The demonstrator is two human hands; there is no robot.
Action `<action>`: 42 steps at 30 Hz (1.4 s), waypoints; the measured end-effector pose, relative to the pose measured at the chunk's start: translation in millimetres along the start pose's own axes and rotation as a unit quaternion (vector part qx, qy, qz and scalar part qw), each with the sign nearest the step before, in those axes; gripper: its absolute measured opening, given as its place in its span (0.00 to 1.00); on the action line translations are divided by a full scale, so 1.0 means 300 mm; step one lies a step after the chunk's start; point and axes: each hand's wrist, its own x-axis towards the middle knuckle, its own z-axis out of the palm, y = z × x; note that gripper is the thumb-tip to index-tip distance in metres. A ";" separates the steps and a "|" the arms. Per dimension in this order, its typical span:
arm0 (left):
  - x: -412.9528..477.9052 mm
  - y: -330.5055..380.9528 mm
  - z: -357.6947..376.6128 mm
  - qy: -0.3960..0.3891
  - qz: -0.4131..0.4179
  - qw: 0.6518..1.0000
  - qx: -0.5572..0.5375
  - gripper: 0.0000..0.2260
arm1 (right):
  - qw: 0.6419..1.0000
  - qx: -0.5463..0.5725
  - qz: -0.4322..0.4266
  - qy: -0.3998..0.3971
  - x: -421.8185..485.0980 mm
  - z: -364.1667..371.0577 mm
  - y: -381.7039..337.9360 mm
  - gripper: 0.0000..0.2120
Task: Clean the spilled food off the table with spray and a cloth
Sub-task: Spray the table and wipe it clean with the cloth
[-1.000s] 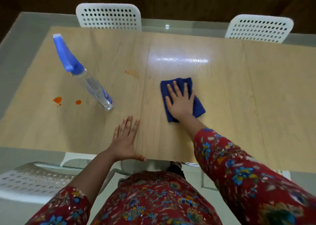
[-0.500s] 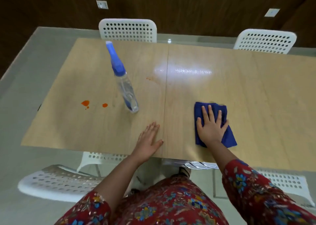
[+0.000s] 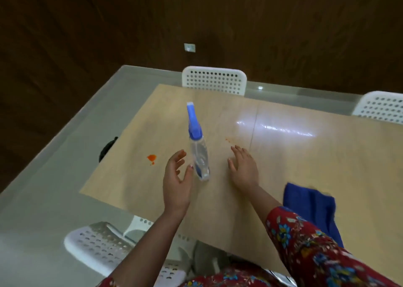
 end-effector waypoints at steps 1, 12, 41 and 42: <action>0.023 0.010 -0.003 0.009 0.012 1.000 -0.003 0.19 | 1.000 -0.005 -0.015 0.004 0.035 0.006 0.008 0.23; 0.185 0.110 0.120 -0.022 0.088 0.996 -0.027 0.30 | 0.997 -0.051 -0.050 0.042 0.058 0.082 0.097 0.17; 0.752 0.139 0.470 -0.163 -0.142 0.973 0.083 0.17 | 0.995 -0.068 0.066 0.034 0.192 -0.025 0.199 0.32; 0.774 0.138 0.454 -0.159 -0.143 0.973 0.083 0.17 | 0.995 -0.072 0.067 0.032 0.194 -0.025 0.200 0.32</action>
